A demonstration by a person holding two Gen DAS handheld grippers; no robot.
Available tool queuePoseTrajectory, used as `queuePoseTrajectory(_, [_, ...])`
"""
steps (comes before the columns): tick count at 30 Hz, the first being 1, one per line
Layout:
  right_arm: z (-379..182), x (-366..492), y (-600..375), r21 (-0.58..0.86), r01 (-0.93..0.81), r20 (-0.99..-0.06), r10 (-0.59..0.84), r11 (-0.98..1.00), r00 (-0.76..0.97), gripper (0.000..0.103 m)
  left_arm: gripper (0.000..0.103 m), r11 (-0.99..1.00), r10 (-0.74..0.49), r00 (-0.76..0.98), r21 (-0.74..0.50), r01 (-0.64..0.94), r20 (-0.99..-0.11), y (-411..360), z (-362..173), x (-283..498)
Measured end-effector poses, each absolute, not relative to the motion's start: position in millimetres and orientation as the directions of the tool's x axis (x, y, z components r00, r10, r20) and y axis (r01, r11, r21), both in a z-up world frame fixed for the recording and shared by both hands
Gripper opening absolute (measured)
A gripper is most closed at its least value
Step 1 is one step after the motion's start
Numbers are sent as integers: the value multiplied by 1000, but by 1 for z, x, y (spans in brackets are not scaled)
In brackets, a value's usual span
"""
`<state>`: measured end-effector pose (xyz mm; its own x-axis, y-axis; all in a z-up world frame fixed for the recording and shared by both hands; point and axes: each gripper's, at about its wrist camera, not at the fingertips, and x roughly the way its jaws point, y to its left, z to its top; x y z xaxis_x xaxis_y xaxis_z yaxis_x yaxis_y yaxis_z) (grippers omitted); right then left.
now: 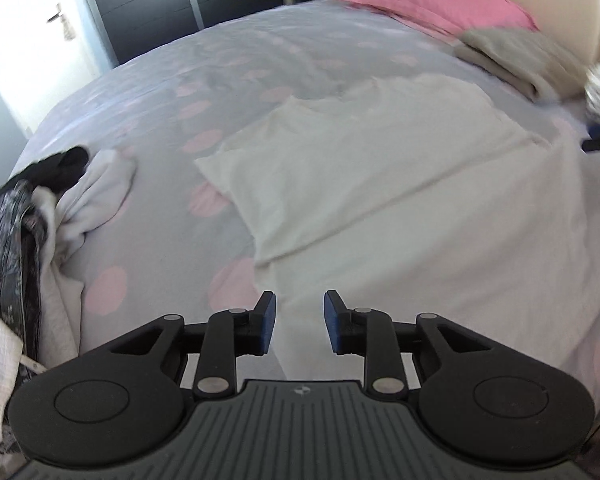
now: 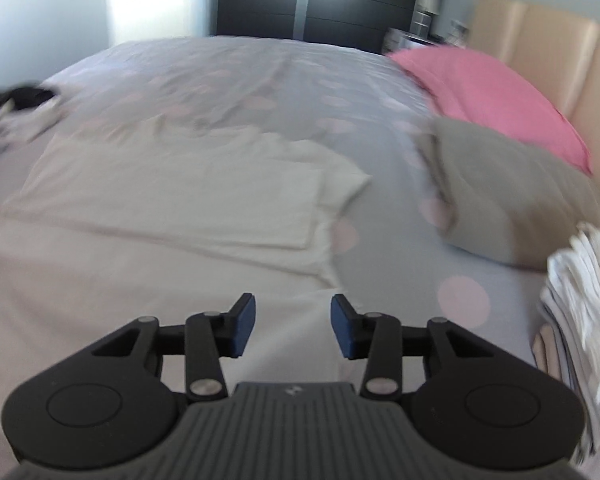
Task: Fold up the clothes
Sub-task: 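Lift the white shirt hem with both grippers and raise it up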
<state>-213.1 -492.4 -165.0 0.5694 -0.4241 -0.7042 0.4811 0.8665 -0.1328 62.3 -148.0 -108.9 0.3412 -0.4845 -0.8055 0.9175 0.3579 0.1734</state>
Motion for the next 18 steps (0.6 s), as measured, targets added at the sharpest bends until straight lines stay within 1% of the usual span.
queuePoseTrajectory(3, [-173, -215, -464, -240, 322, -710, -392, 916, 585, 44, 24, 245, -478, 332, 239, 940, -814, -146, -121, 38])
queuePoseTrajectory(7, [-186, -223, -426, -385, 91, -718, -360, 918, 596, 44, 26, 80, -454, 321, 320, 944, -831, -144, -143, 2])
queuePoseTrajectory(9, [-193, -228, -410, -416, -9, -733, -330, 909, 595, 44, 30, -3, -438, 311, 348, 938, -843, -143, -156, -16])
queuePoseTrajectory(11, [-199, -235, -394, -439, -102, -748, -300, 893, 592, 44, 38, -95, -424, 300, 371, 924, -855, -141, -168, -36])
queuePoseTrajectory(14, [-209, -245, -371, -476, -235, -764, -265, 848, 589, 44, 41, -217, -419, 293, 408, 887, -859, -134, -183, -63])
queuePoseTrajectory(16, [-218, -252, -357, -514, -319, -769, -264, 796, 582, 45, 44, -281, -412, 308, 441, 853, -858, -130, -194, -78])
queuePoseTrajectory(18, [-228, -261, -344, -554, -397, -773, -275, 732, 572, 47, 45, -338, -397, 332, 472, 814, -856, -125, -207, -93])
